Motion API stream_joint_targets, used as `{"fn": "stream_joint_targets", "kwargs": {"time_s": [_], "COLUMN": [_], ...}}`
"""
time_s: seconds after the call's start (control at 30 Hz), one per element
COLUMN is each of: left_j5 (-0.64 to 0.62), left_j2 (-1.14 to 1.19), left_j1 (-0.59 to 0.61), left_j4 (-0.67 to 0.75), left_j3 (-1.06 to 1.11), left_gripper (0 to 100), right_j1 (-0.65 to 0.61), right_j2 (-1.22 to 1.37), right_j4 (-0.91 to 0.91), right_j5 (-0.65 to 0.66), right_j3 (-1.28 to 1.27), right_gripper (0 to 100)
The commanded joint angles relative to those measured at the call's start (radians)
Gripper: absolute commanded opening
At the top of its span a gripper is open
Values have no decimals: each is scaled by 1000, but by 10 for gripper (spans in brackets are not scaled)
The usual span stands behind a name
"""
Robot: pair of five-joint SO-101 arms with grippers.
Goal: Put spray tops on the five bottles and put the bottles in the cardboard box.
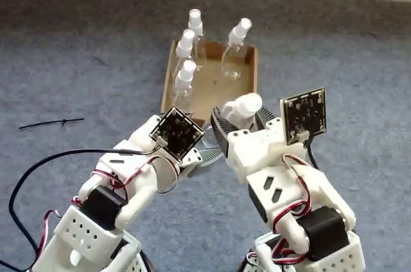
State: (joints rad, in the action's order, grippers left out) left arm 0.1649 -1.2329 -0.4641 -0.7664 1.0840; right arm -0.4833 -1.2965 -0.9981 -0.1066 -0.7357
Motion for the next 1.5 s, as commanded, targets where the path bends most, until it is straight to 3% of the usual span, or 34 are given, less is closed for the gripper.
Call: {"fn": "stream_joint_targets", "kwargs": {"time_s": [0.0, 0.3, 0.6, 0.8, 1.47], "left_j5": [-2, -2, 3, 5, 5], "left_j2": [4, 2, 2, 2, 2], "left_j1": [-15, -5, 122, 131, 137], "left_j4": [20, -2, 2, 3, 2], "left_j3": [-35, 7, 90, 108, 108], "left_gripper": [315, 315, 315, 315, 315], "right_j1": [-12, 217, 229, 232, 229], "right_j2": [28, 392, 786, 934, 1109], "right_j4": [24, 421, 816, 880, 1006], "right_j5": [15, 123, 144, 196, 198], "right_j3": [7, 16, 10, 8, -77], "right_gripper": [4, 4, 4, 4, 4]}}
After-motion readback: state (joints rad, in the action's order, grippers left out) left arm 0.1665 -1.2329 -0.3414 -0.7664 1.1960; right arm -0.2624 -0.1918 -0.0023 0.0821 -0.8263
